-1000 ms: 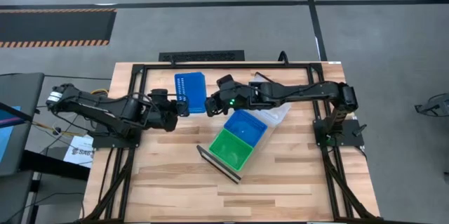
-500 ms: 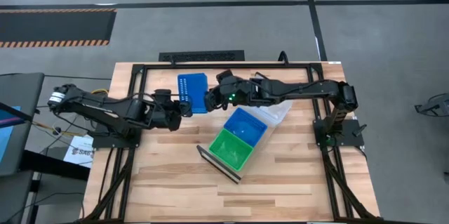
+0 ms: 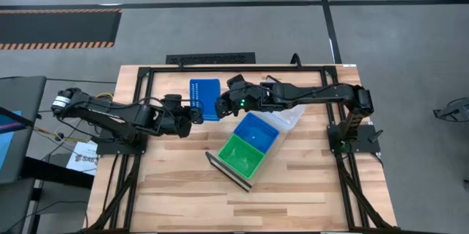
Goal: Stack baskets on shelf by color
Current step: Stack the blue bin on the other blue bins on the shelf
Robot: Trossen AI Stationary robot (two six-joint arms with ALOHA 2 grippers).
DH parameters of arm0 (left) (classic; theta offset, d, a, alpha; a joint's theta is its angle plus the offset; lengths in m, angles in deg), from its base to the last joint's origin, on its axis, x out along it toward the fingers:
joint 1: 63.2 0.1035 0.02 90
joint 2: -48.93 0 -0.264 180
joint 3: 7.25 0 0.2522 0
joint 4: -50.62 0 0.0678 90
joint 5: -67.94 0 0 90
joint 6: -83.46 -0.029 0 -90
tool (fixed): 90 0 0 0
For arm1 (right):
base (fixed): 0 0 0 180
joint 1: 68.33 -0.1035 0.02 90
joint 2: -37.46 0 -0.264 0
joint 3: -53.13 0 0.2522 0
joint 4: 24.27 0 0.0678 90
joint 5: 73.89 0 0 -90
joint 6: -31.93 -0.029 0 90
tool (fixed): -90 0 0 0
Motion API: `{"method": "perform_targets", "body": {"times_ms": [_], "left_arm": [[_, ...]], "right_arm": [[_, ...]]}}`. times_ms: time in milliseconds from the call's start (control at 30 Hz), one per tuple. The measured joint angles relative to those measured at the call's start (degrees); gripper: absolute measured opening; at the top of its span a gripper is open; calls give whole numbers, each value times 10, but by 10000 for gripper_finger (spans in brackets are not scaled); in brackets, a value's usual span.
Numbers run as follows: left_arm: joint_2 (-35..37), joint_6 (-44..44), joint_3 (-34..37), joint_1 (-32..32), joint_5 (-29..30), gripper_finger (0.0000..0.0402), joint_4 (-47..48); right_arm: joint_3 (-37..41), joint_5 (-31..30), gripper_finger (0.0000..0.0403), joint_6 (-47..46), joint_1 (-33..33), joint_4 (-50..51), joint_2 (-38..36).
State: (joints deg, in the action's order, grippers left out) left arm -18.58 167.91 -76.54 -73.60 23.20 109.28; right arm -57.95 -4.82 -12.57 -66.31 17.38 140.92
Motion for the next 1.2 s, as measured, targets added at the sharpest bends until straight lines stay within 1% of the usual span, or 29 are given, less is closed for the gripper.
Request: {"method": "perform_targets", "body": {"times_ms": [67,233,367,433,533,633,700,733,833,900,967,1200], "left_arm": [[0,-7,0,0,0,0,-5],[0,-50,0,1,8,0,-55],[0,-56,0,7,10,0,-56],[0,-56,0,9,7,0,-57],[0,-66,0,9,6,0,-59],[0,-98,0,9,7,0,-68],[0,-136,0,9,9,0,-85],[0,-155,0,9,8,1,-93],[0,-199,1,9,7,11,-111],[0,-229,1,9,1,31,-119],[0,-246,1,9,-11,63,-126],[5,-275,1,7,-69,216,-132]], "right_arm": [[0,0,141,0,0,3,0],[0,-1,141,-1,4,4,0],[0,-3,140,-1,4,5,-1],[0,-2,133,-6,4,6,-1],[0,1,103,-25,4,21,-1],[0,7,53,-35,4,33,-1],[0,9,19,-37,4,35,-1],[0,9,13,-36,4,34,-1],[0,14,13,-39,5,36,-3],[0,23,8,-38,8,37,-2],[0,24,7,-37,9,39,-2],[0,42,4,-20,17,45,-4]]}}
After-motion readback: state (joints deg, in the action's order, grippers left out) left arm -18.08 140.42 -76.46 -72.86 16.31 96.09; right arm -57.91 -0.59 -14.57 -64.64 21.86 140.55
